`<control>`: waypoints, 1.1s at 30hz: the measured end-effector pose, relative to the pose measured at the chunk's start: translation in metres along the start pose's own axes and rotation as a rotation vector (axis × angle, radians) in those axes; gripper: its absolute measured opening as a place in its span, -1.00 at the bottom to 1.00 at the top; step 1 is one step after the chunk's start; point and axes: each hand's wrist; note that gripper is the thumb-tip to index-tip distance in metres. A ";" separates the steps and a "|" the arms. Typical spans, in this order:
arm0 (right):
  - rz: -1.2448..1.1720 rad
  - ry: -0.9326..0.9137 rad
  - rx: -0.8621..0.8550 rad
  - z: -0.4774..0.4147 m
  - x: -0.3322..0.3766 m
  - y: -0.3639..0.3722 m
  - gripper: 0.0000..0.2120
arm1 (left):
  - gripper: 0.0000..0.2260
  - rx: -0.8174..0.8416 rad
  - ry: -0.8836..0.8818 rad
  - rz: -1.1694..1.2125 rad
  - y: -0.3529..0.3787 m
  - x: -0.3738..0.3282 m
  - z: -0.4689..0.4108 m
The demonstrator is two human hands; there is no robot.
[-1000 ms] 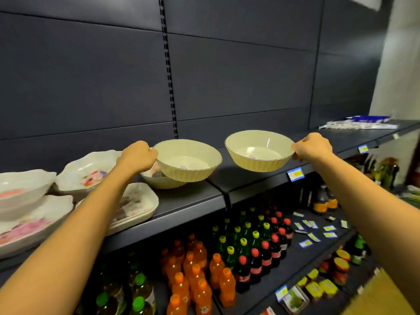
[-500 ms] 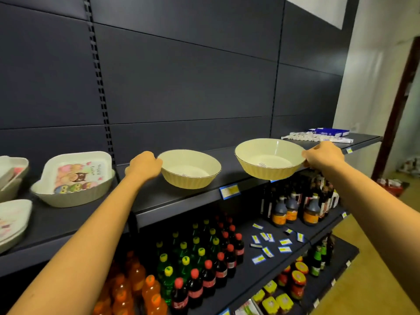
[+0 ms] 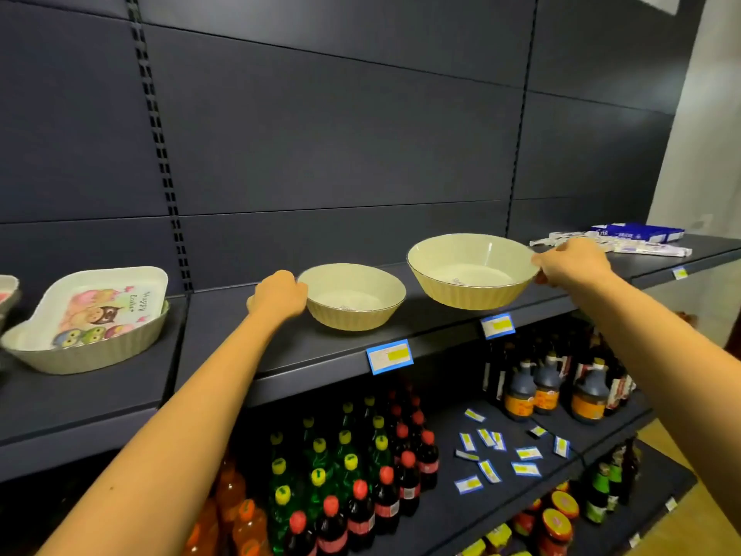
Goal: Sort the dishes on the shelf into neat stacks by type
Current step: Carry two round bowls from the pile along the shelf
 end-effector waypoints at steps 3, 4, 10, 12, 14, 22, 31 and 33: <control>0.018 -0.010 0.054 -0.016 0.009 0.019 -0.87 | -0.68 0.016 -0.046 -0.002 0.013 0.000 -0.015; 0.020 -0.015 0.069 -0.021 0.013 0.026 -0.85 | -0.67 0.020 -0.053 -0.007 0.016 0.000 -0.021; -0.054 -0.056 0.144 -0.048 0.040 0.076 -0.80 | -0.71 0.050 -0.038 -0.047 0.035 0.000 -0.052; -0.080 -0.070 0.173 -0.052 0.048 0.092 -0.83 | -0.68 0.060 -0.037 -0.051 0.043 0.003 -0.058; -0.091 -0.087 0.206 -0.053 0.058 0.107 -0.89 | -0.61 0.066 -0.028 -0.072 0.048 0.006 -0.063; -0.090 -0.190 0.400 -0.056 0.086 0.158 -0.83 | -0.66 -0.096 0.134 -0.387 0.026 0.013 -0.066; 0.127 -0.439 0.538 -0.050 0.099 0.172 -0.85 | -0.65 -0.155 0.079 -0.580 0.002 0.022 -0.041; 0.273 -0.564 0.431 -0.044 0.100 0.164 -0.85 | -0.65 -0.182 0.055 -0.605 -0.004 0.023 -0.032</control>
Point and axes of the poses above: each hand's wrist, its own z-axis away from the middle knuckle, its own y-axis out of the palm, x = y × z, and after that the axes turned 7 degrees about -x, right-handed
